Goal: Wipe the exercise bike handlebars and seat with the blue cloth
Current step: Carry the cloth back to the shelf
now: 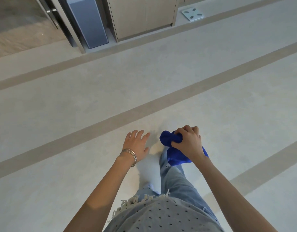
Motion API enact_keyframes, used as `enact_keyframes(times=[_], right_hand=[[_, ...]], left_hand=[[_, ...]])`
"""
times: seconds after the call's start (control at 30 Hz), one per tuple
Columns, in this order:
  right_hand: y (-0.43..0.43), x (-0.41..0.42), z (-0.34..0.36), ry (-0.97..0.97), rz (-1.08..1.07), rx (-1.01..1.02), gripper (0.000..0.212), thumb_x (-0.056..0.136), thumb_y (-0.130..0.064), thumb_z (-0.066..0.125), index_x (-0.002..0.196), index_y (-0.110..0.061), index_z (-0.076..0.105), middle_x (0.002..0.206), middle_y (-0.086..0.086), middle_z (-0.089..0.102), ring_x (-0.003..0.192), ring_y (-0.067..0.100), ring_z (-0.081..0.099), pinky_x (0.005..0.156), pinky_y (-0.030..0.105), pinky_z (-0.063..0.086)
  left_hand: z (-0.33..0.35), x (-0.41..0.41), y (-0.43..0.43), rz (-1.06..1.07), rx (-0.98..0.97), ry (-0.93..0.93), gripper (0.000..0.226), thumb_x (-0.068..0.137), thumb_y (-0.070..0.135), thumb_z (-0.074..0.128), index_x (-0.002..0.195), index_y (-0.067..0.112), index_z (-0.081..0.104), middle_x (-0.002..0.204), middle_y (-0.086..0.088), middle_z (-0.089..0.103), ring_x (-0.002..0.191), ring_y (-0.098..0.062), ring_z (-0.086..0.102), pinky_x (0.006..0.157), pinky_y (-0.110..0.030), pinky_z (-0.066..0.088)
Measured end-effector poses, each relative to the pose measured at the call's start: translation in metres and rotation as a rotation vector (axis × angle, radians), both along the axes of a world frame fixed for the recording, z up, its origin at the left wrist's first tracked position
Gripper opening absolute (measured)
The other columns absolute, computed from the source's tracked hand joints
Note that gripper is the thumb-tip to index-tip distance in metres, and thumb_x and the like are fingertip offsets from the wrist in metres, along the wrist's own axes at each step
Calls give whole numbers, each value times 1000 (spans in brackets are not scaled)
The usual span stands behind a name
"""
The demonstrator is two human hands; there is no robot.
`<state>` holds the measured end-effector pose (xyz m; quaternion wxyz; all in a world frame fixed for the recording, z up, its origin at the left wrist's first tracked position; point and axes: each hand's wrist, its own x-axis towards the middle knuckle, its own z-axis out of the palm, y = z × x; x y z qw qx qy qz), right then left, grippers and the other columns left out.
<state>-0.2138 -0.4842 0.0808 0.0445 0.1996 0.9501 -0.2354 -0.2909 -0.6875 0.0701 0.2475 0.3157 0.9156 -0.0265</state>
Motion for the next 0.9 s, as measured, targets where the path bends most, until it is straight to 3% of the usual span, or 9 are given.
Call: enact_keyframes(times=[0.57,0.9], right_hand=[[157,-275,25,32,198,27,27,72,-36,69,96,-24,65,103,-4,58,103,24,40,78,33,37],[205,-380,11,-4,169,-18,25,73,-35,68,96,-25,64,102,-6,56,103,22,38,82,32,37]], left_hand=[[25,-244,156,183,45,81,61,95,43,36,149,27,12,157,-3,15,144,-28,10,119,-44,10],[13,-359,199,165,-16,25,60,96,44,36,149,27,11,158,-2,14,145,-28,9,119,-44,10]])
